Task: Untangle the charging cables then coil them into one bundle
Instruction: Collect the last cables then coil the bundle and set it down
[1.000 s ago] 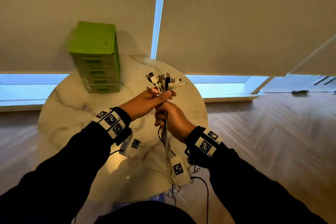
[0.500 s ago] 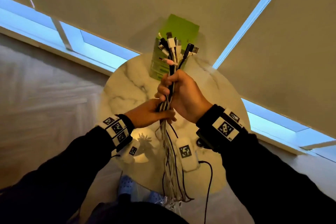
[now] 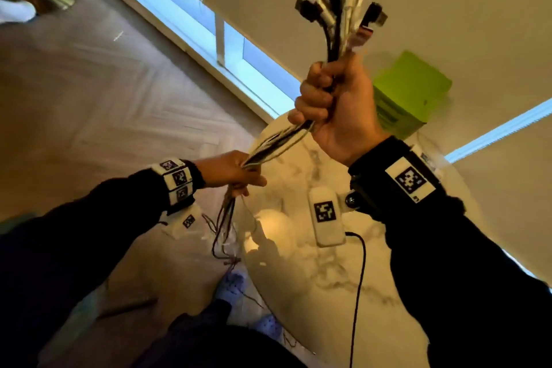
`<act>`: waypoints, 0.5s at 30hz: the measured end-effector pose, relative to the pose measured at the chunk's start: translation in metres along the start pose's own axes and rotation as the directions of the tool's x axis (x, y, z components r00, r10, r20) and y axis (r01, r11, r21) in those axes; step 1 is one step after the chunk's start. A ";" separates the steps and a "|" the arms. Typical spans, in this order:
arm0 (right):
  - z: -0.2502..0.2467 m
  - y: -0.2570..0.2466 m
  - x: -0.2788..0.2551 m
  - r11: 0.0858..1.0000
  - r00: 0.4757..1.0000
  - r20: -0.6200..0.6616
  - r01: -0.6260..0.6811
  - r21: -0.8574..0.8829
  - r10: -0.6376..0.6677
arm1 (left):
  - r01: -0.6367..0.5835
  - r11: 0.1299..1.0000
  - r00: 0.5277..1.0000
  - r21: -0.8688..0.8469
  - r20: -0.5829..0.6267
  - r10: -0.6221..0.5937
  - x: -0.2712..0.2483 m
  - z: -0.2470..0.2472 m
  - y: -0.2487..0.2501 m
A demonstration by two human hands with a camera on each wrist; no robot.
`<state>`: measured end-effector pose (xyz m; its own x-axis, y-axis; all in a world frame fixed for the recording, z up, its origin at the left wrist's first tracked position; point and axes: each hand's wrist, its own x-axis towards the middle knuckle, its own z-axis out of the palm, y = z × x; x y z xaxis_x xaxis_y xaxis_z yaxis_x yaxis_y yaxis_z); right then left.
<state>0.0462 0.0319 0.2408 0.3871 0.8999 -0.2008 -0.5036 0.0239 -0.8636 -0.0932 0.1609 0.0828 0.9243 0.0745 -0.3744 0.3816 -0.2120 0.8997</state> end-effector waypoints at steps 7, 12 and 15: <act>-0.004 0.047 0.006 0.967 0.982 -0.155 -0.140 -0.214 0.108 | 0.149 0.725 0.931 0.672 -0.342 0.126 0.003 -0.069 -0.020; -0.019 0.046 0.010 0.970 0.974 -0.223 -0.086 -0.229 0.034 | 0.102 0.824 0.956 0.557 -0.284 0.074 0.021 -0.009 -0.062; -0.037 0.038 0.008 0.961 0.947 -0.318 -0.045 -0.272 -0.046 | 0.039 0.887 0.995 0.459 -0.098 0.007 0.029 0.042 -0.063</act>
<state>0.0588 0.0236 0.1892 0.6356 0.7124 -0.2976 -0.2911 -0.1359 -0.9470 -0.0908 0.1355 0.0056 0.9235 0.1681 -0.3448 0.3693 -0.6327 0.6807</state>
